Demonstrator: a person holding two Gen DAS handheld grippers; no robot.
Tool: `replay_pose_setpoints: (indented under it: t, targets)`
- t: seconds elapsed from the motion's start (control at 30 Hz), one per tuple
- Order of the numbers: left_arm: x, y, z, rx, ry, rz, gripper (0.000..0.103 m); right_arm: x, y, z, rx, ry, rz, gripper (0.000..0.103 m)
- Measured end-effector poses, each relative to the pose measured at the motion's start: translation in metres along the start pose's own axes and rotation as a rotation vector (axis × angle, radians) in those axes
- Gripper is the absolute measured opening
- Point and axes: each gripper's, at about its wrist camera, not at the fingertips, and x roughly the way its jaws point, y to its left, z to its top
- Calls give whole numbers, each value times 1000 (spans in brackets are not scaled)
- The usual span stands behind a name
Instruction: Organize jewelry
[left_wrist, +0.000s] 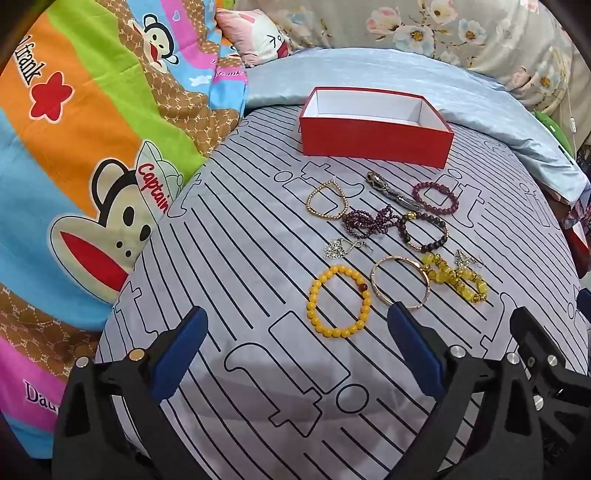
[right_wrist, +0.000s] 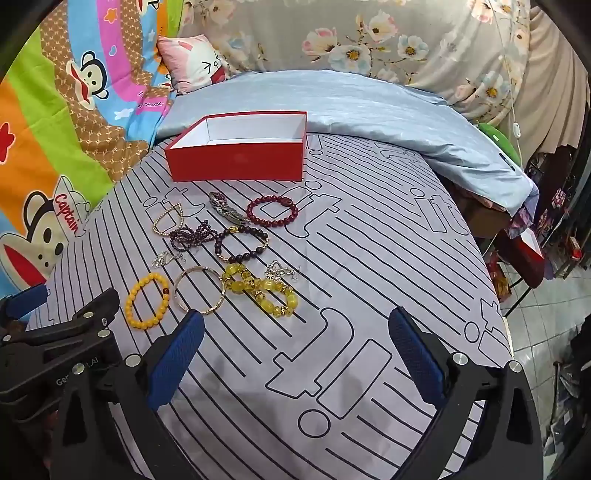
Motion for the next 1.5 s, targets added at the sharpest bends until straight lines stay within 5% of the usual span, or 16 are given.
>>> replay_pose_setpoints:
  t: [1.5]
  targets:
    - [9,5,0,-1,13,-2,93,8,1,0,2,14,-2,96]
